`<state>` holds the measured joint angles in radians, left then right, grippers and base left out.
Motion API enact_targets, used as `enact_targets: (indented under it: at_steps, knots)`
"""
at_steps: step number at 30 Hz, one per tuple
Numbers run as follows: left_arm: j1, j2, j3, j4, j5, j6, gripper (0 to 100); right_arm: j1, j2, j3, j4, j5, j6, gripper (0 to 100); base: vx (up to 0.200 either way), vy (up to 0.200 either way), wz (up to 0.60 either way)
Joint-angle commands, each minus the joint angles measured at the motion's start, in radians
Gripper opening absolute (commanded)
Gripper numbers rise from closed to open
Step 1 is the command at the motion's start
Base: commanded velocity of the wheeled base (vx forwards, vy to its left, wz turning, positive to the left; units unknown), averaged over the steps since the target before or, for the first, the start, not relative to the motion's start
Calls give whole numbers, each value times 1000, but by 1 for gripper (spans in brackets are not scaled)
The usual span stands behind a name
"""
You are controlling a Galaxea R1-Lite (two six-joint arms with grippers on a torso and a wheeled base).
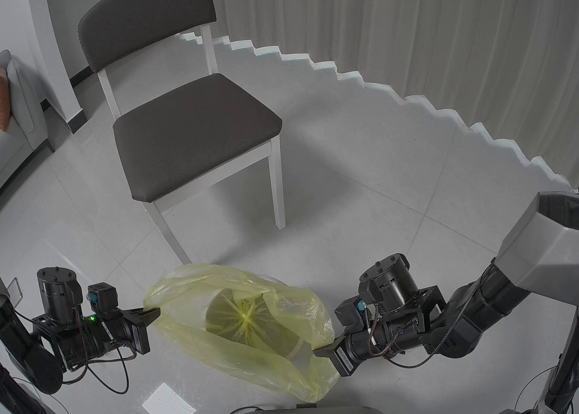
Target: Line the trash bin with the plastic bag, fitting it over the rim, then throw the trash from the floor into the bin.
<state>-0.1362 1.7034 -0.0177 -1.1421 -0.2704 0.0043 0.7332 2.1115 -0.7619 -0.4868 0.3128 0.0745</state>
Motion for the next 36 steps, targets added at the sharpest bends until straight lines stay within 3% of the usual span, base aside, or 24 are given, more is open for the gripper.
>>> enact_targets:
  at_steps: [1, 10, 19, 22, 30, 36]
  knots:
    - [13, -30, 18, 18, -10, 10, 0, 12, -25, -10, 19, -1, 1, 0, 0, 0, 0]
    - [4, 165, 2, -41, -23, 10, 0, -63, 91, -86, 19, -3, -10, 0, 0, 0, 0]
    - [0, 441, 18, -300, -24, 19, 0, -77, 191, -158, 22, -1, -10, 0, 0, 0, 0]
    - [3, 430, 18, -283, -27, 36, 0, -67, 185, -143, 33, -1, -10, 0, 0, 0, 0]
    - [66, 282, 18, -36, -118, 146, 0, -21, 130, -116, 136, -6, -10, 0, 0, 0, 0]
    - [95, 371, 18, -82, -116, 161, 0, -26, 154, -145, 131, -23, -13, 0, 0, 0, 0]
